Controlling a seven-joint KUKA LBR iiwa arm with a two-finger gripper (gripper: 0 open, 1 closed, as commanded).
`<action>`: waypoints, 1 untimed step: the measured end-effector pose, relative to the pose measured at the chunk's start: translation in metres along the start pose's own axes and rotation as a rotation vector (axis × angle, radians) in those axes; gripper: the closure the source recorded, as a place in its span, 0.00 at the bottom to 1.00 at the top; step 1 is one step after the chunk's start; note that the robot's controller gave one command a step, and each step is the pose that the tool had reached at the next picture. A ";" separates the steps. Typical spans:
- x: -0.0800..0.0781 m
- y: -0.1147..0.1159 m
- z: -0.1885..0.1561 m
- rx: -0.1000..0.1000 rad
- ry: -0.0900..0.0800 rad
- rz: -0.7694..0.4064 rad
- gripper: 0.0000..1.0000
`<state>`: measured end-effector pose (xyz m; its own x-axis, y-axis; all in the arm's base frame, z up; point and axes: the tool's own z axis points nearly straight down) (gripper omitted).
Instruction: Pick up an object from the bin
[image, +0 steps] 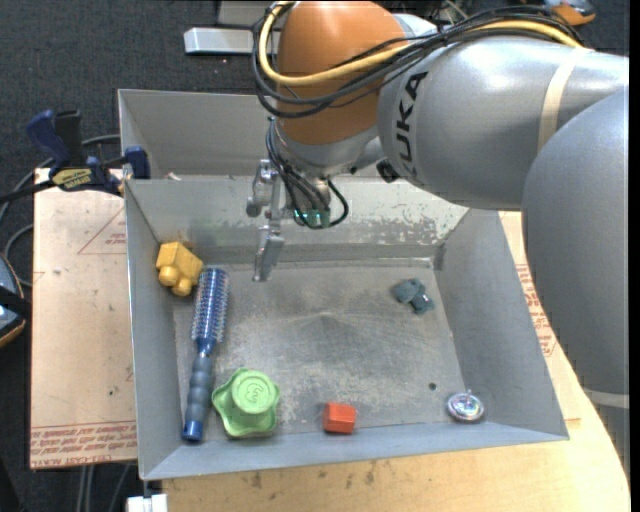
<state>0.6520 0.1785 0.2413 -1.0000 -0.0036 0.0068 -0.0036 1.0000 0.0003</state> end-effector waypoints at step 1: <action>0.056 -0.072 0.110 0.002 -0.002 -0.494 0.00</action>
Offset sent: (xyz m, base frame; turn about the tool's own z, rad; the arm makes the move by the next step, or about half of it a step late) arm -0.0558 -0.0710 -0.1068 -0.4979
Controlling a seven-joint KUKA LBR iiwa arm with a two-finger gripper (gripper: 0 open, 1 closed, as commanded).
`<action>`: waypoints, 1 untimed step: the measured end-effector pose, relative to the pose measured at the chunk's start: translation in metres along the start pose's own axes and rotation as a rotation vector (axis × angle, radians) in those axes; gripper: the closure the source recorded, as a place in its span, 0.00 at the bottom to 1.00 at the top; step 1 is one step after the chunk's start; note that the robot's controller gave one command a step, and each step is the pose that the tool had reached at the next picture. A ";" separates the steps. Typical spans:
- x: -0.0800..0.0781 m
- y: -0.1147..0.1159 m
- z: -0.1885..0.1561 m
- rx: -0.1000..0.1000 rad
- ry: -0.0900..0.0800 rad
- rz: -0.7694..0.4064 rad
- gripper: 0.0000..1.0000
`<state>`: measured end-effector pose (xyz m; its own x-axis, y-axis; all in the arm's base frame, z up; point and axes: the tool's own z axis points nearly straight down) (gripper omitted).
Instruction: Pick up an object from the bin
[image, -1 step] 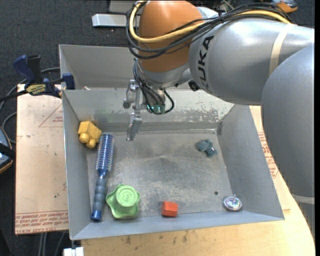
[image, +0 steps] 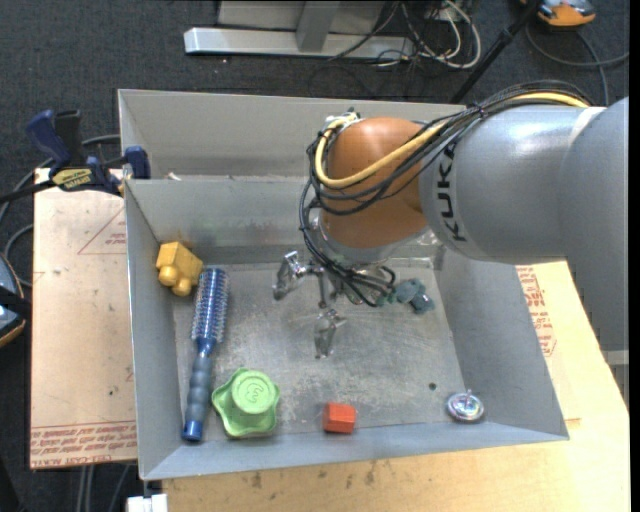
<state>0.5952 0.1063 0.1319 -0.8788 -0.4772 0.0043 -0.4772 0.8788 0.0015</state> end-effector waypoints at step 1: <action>0.085 -0.069 -0.025 0.004 -0.003 -0.052 0.00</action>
Offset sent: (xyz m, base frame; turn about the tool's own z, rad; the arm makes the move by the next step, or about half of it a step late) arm -0.0413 -0.0953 0.0250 -0.0626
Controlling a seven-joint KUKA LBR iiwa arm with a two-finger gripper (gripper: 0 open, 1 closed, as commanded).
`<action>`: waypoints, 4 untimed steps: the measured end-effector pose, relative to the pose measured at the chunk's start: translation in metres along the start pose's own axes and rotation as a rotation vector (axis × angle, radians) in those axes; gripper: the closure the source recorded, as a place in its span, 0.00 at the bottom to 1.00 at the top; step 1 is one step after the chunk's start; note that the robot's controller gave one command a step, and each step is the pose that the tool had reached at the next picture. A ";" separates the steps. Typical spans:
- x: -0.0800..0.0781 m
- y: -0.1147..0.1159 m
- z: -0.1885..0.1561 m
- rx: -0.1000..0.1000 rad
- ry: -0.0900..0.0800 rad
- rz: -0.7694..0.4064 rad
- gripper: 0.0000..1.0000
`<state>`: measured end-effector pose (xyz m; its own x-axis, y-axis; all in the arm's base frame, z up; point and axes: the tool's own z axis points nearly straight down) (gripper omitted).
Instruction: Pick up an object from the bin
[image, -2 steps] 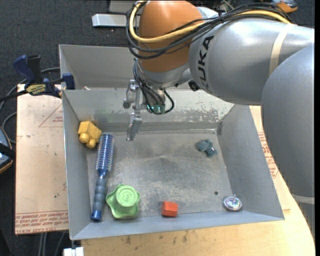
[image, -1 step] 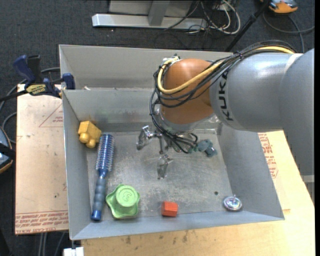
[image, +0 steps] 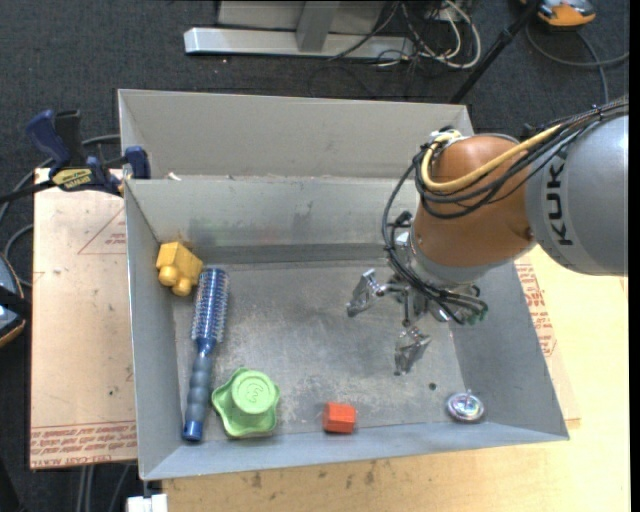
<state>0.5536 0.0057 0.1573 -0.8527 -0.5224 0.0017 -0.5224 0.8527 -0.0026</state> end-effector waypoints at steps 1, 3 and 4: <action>0.041 0.057 0.083 0.005 -0.013 -0.493 0.00; 0.024 0.100 0.074 -0.002 -0.008 -0.699 1.00; 0.021 0.080 -0.040 0.004 -0.010 -0.753 1.00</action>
Offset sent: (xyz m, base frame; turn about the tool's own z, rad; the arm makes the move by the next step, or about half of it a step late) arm -0.0695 0.0246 -0.0873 -0.4944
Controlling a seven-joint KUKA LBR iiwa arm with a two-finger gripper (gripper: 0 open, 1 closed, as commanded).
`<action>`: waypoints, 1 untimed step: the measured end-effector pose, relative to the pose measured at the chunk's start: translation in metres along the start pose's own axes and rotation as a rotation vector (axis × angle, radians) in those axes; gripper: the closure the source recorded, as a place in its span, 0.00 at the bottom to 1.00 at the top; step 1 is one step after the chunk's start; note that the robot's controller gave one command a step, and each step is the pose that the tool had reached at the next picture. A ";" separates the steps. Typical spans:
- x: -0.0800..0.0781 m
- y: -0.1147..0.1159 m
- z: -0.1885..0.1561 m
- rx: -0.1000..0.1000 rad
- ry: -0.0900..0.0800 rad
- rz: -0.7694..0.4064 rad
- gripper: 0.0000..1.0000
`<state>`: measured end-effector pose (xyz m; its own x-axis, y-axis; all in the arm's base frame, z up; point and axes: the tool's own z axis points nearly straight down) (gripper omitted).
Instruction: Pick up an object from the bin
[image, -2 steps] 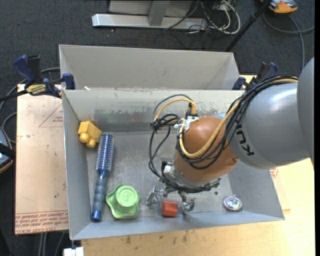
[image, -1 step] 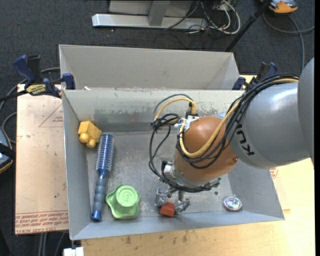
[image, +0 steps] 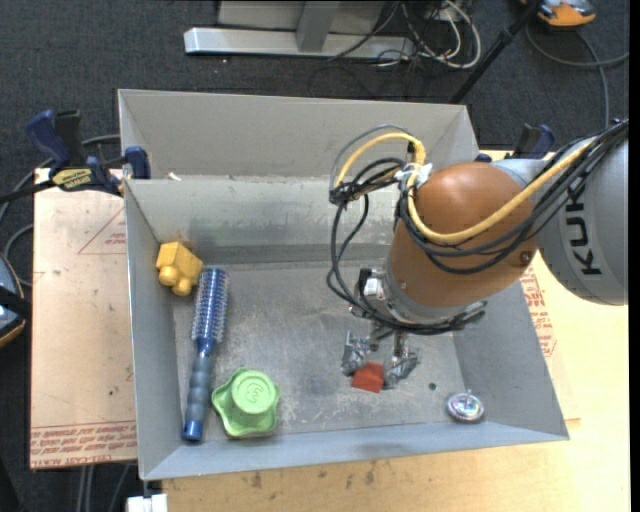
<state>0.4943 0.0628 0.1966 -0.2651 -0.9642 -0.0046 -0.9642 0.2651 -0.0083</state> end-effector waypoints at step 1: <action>0.068 -0.035 -0.026 -0.007 0.003 -0.279 1.00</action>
Offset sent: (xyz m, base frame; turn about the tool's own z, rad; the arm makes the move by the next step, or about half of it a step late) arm 0.0144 -0.0730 0.0260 -0.2869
